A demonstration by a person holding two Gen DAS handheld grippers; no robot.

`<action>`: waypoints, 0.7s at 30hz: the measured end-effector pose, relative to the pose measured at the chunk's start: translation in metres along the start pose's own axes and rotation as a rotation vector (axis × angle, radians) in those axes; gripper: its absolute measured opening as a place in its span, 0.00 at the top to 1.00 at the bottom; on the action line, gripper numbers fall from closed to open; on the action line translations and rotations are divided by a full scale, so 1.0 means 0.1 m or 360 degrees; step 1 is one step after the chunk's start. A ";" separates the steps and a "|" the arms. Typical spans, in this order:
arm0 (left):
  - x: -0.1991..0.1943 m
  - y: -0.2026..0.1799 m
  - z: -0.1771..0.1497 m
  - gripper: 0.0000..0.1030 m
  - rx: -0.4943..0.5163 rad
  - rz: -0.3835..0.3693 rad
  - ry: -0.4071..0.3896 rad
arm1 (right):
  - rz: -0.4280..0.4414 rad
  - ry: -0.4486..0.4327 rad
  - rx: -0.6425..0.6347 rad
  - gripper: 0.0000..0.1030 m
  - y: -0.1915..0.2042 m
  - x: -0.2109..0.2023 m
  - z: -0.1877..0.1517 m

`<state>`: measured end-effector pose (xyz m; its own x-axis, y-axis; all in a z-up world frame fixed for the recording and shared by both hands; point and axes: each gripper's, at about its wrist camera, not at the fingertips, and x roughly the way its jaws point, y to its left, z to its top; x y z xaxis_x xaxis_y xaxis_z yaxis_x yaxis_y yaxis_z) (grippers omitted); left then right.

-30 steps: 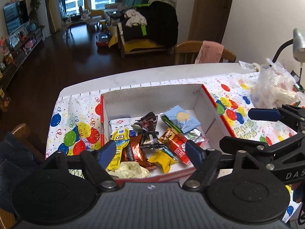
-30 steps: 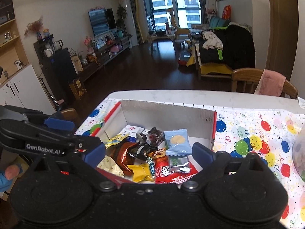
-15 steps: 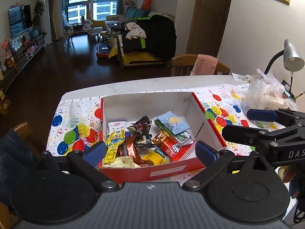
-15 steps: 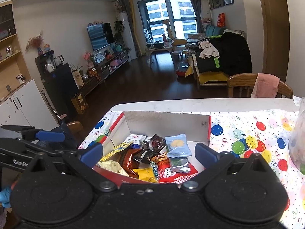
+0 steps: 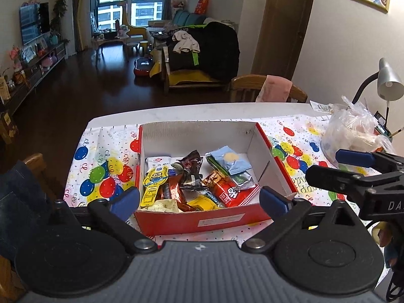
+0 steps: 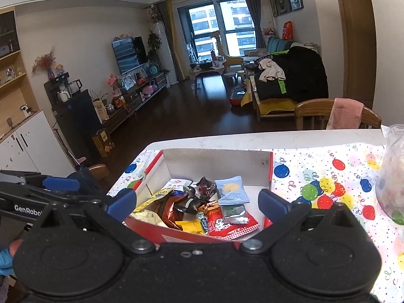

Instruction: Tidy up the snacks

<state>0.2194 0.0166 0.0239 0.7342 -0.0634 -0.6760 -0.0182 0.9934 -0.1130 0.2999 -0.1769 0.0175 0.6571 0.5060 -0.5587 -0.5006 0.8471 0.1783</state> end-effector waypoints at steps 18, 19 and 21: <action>-0.12 -0.03 -0.02 0.01 -0.0031 0.0031 -0.0047 | 0.0003 -0.0019 0.0041 0.00 0.02 -0.11 -0.02; -0.12 -0.02 -0.02 0.01 -0.0037 0.0036 -0.0049 | 0.0003 -0.0019 0.0042 0.00 0.02 -0.11 -0.02; -0.12 -0.01 -0.02 0.01 -0.0046 0.0039 -0.0049 | -0.0002 -0.0017 0.0041 0.00 0.02 -0.11 -0.02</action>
<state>0.2097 0.0162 0.0309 0.7537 -0.0360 -0.6562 -0.0556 0.9914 -0.1182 0.2902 -0.1810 0.0227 0.6639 0.5067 -0.5501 -0.4855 0.8514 0.1984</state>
